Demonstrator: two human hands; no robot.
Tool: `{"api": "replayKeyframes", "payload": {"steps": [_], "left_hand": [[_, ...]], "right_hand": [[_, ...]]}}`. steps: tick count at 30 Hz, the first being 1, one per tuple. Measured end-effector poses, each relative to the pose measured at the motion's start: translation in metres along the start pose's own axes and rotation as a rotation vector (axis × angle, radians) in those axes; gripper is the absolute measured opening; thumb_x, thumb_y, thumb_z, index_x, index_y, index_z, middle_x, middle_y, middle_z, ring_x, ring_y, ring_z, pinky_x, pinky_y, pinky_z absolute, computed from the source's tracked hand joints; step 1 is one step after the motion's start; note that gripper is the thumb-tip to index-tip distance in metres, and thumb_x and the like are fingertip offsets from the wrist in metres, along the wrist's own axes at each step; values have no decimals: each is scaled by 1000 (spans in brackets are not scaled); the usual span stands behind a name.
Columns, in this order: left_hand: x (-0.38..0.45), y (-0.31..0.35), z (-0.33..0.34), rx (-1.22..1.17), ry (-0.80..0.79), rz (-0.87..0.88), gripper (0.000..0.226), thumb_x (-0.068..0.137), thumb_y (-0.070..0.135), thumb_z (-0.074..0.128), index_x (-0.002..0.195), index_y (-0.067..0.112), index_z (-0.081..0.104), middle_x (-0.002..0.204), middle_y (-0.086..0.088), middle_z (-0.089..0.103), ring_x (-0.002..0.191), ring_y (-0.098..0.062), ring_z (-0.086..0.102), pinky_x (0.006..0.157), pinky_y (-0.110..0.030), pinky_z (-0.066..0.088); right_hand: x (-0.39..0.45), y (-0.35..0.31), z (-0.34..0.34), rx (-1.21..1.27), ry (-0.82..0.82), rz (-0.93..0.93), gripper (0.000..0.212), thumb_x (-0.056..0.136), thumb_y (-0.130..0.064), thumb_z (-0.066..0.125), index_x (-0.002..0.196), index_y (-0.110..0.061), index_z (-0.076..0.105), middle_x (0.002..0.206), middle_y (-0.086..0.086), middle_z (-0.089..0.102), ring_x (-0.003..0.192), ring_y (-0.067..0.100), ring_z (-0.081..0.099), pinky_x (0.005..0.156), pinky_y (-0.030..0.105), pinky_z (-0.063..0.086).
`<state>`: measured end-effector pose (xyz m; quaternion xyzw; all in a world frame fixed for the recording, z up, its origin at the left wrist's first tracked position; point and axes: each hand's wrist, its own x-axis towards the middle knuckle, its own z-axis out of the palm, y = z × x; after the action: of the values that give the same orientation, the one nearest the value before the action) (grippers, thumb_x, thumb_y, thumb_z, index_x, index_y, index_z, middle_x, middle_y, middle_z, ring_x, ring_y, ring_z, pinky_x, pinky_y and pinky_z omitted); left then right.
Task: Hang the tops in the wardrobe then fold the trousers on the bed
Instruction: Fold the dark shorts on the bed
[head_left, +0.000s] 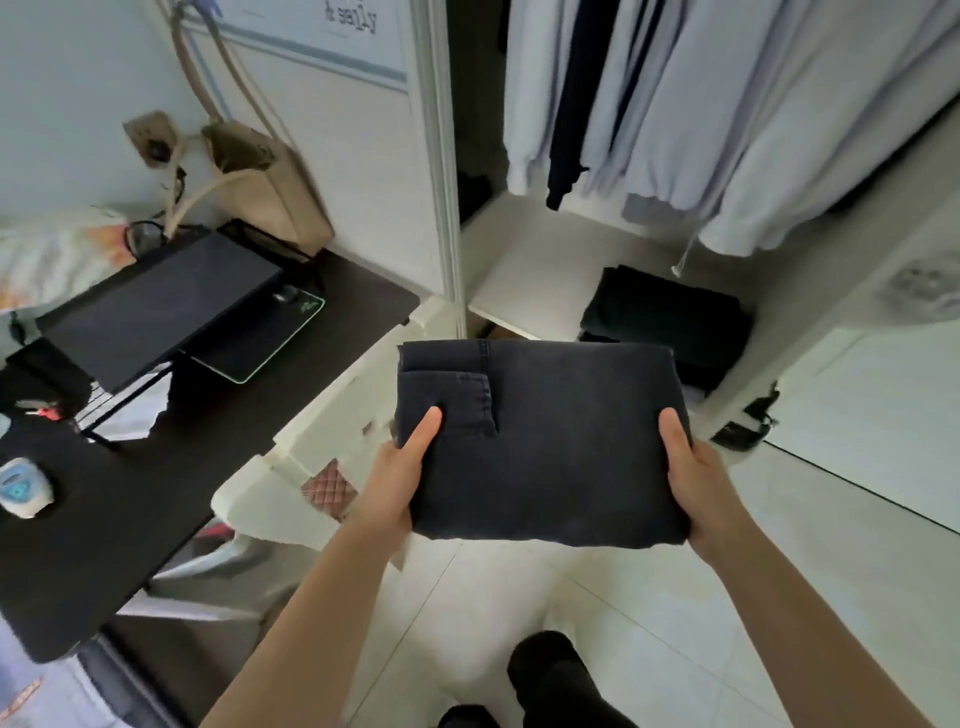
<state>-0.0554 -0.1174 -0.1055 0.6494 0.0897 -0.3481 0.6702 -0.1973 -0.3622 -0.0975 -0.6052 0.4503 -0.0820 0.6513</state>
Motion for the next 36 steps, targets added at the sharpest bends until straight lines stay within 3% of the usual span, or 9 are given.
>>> {"api": "replayKeyframes", "payload": {"steps": [3, 6, 9, 13, 16, 20, 27, 31, 36], "left_hand": [[32, 3, 44, 5, -39, -7, 57, 62, 70, 74, 105, 33, 71, 104, 5, 75, 94, -19, 73, 84, -41, 58], [64, 4, 80, 34, -63, -38, 56, 68, 68, 72, 106, 27, 72, 103, 3, 76, 91, -21, 74, 81, -41, 59], [98, 8, 108, 40, -75, -66, 58, 70, 65, 73, 110, 24, 70, 103, 1, 76, 93, -23, 73, 79, -41, 59], [135, 14, 126, 43, -104, -107, 62, 67, 62, 76, 112, 20, 70, 106, -1, 75, 98, -25, 72, 90, -46, 56], [168, 22, 138, 59, -114, -164, 59, 70, 60, 76, 111, 19, 70, 104, -2, 76, 97, -28, 72, 90, -47, 56], [213, 35, 147, 69, -117, -232, 59, 69, 60, 77, 107, 16, 70, 101, -5, 76, 94, -31, 72, 88, -49, 56], [310, 55, 180, 95, -190, -319, 61, 68, 53, 81, 112, 12, 70, 102, -12, 75, 94, -35, 71, 91, -55, 54], [367, 80, 229, 122, -269, -302, 64, 70, 56, 79, 115, 12, 67, 108, -12, 73, 101, -37, 68, 95, -55, 51], [434, 103, 296, 104, -407, -212, 68, 68, 55, 81, 117, 10, 68, 110, -10, 73, 101, -30, 70, 95, -47, 53]], "right_hand": [[25, -8, -32, 49, 44, 56, 45, 81, -70, 52, 95, -29, 64, 88, -10, 73, 83, 16, 69, 55, 30, 56], [55, -19, -57, 30, 64, 69, 44, 75, -70, 60, 89, -29, 66, 82, -11, 74, 77, 16, 71, 48, 29, 55], [88, -30, -75, -26, 76, 86, 39, 73, -63, 68, 91, -29, 64, 94, -5, 71, 85, 23, 67, 48, 33, 55], [124, -36, -78, -86, 121, 117, 39, 79, -52, 70, 105, -25, 61, 98, -5, 64, 87, 24, 62, 62, 41, 58], [151, -41, -70, -55, 168, 157, 44, 82, -48, 68, 117, -25, 56, 95, -7, 60, 86, 24, 59, 66, 42, 57], [185, -46, -55, -45, 225, 165, 50, 85, -47, 65, 124, -17, 55, 97, -3, 59, 99, 31, 58, 88, 52, 53], [268, -67, -46, -16, 402, 194, 56, 91, -40, 61, 135, -8, 49, 127, 16, 57, 116, 36, 54, 95, 39, 46], [320, -96, -61, -30, 549, 122, 59, 92, -38, 59, 136, -1, 47, 135, 19, 53, 121, 37, 51, 102, 40, 43], [374, -111, -94, -109, 745, 38, 57, 93, -48, 53, 108, 6, 61, 105, 23, 64, 104, 37, 60, 86, 40, 50]]}}
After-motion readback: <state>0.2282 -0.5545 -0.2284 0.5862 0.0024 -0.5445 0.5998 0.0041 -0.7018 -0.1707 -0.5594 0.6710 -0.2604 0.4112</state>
